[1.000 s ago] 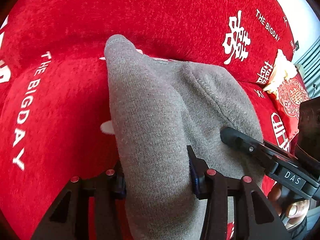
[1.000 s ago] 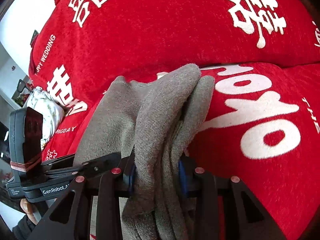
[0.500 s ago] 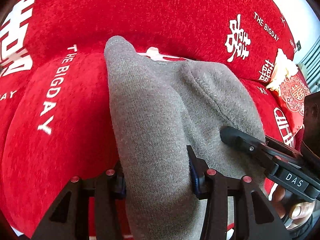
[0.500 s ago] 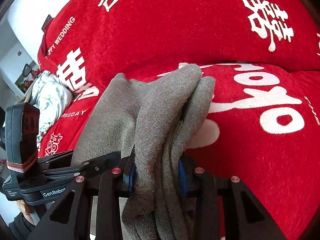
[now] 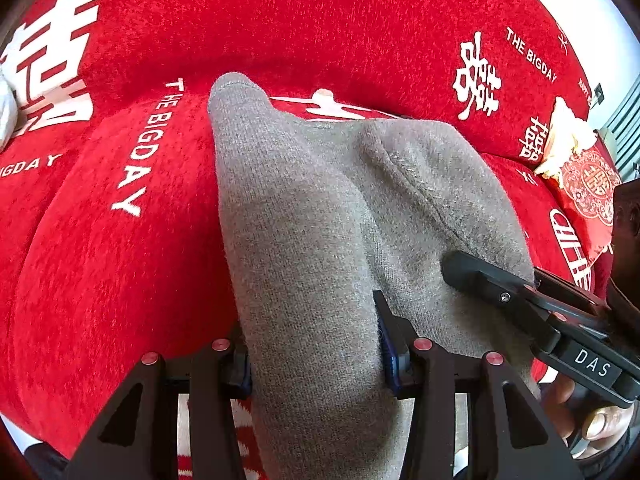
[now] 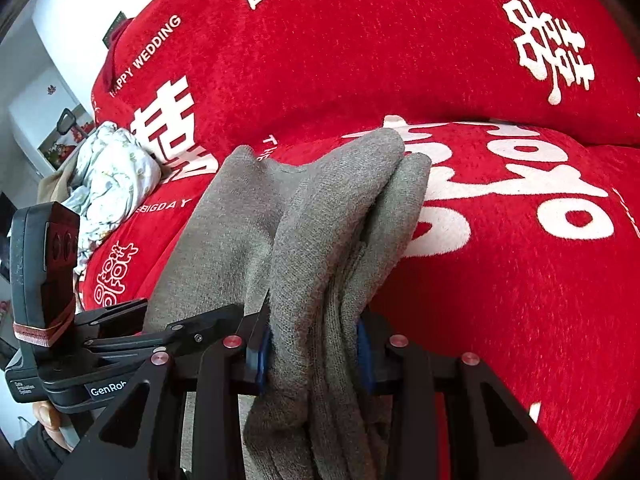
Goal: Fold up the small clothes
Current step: 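Grasp the folded sweater edge with the left tool beside the right tool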
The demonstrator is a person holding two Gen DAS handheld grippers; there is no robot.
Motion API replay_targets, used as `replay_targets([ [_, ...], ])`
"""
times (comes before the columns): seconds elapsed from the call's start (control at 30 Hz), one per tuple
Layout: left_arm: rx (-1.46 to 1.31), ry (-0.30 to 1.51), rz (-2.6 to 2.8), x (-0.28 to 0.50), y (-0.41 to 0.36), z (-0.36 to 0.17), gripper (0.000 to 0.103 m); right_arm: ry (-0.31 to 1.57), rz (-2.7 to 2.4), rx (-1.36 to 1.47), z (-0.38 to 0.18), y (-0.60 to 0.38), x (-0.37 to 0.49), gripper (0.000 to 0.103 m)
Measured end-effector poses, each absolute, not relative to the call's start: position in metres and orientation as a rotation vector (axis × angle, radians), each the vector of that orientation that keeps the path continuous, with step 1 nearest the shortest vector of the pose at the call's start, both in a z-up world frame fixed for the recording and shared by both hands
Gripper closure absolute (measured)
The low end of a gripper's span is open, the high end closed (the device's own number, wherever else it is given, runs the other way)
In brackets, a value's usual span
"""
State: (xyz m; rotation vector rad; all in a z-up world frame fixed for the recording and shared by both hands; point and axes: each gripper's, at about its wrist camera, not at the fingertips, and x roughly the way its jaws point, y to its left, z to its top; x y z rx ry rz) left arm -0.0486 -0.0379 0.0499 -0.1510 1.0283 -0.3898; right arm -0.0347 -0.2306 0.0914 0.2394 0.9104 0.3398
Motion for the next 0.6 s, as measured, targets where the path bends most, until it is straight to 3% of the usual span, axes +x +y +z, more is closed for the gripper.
replay_targets([
  [0.6,-0.126,0.988,-0.383,-0.095,-0.029,0.046,0.055,0.882,0.354,0.188,0.089,-0.217,-0.079,0.066],
])
